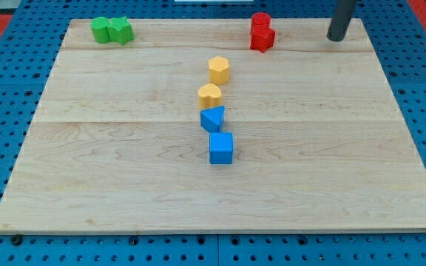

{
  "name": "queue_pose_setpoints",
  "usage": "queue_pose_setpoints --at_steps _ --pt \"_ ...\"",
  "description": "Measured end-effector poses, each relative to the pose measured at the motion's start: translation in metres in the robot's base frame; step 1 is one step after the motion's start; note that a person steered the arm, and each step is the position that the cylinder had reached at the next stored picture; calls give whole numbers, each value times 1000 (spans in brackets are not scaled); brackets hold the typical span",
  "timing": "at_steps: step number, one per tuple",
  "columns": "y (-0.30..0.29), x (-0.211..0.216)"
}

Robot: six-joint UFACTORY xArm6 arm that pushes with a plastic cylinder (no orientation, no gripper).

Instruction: Move red star towards yellow hexagon

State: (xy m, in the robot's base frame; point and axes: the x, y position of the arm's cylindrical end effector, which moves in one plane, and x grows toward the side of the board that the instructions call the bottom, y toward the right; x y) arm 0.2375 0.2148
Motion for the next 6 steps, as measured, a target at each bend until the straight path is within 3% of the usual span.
queue_pose_setpoints --at_steps 1,5,6 --pt "-72 -2" --pt "-173 22" --pt "-165 32"
